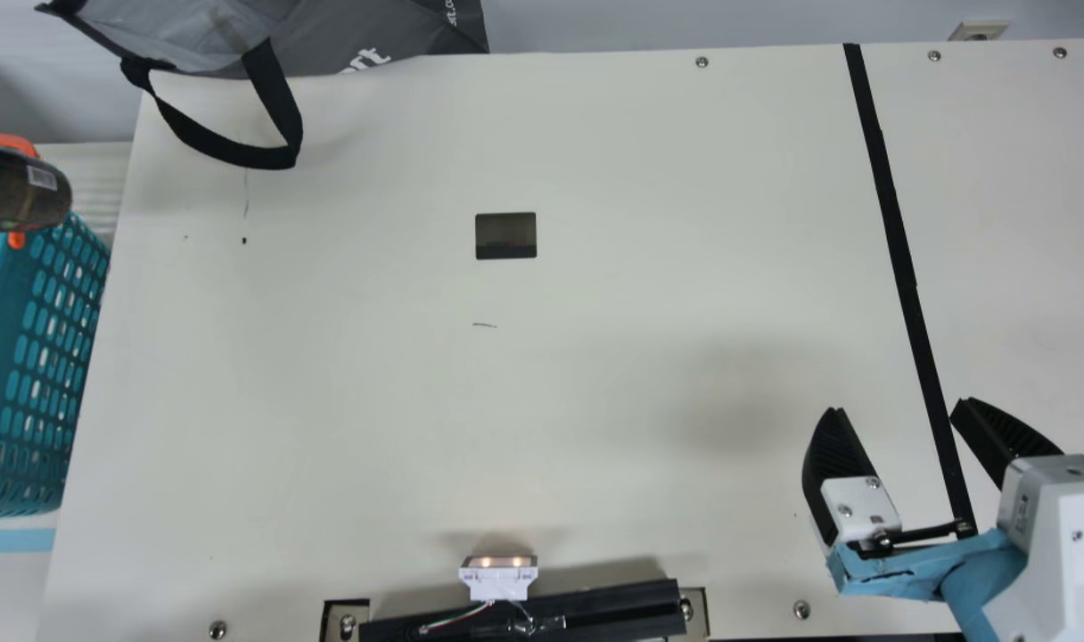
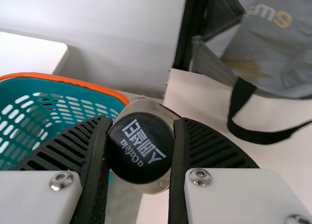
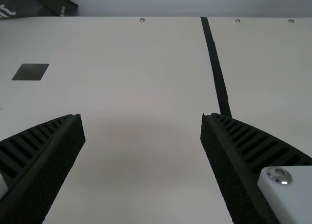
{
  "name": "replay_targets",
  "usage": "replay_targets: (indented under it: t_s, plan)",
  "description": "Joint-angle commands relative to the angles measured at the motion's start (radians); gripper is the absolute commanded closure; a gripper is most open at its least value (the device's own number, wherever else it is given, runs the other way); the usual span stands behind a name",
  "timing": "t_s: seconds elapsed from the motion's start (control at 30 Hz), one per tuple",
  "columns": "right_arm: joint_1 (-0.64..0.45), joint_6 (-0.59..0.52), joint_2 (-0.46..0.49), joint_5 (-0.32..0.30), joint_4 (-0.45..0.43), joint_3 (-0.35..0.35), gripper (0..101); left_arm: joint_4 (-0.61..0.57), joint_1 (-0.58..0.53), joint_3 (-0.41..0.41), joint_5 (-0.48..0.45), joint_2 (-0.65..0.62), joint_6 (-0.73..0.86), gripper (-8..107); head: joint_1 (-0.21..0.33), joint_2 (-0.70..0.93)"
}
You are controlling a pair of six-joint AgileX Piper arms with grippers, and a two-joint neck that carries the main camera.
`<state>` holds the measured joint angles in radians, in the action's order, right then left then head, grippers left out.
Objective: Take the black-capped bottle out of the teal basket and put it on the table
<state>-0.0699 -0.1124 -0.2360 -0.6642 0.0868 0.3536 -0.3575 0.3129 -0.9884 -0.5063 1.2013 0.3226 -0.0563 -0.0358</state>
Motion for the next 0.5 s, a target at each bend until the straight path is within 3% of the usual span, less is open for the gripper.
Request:
replay_targets:
  t_s: [0.0, 0.47]
  plan:
    - [0.0, 0.0, 0.0, 0.0, 0.0, 0.0, 11, 0.029, -0.045, 0.003, 0.001, -0.004, -0.037, 99, 0.009, 0.008]
    - [0.0, 0.0, 0.0, 0.0, 0.0, 0.0, 11, 0.209, -0.287, 0.005, -0.011, -0.017, -0.249, 99, 0.009, 0.008]
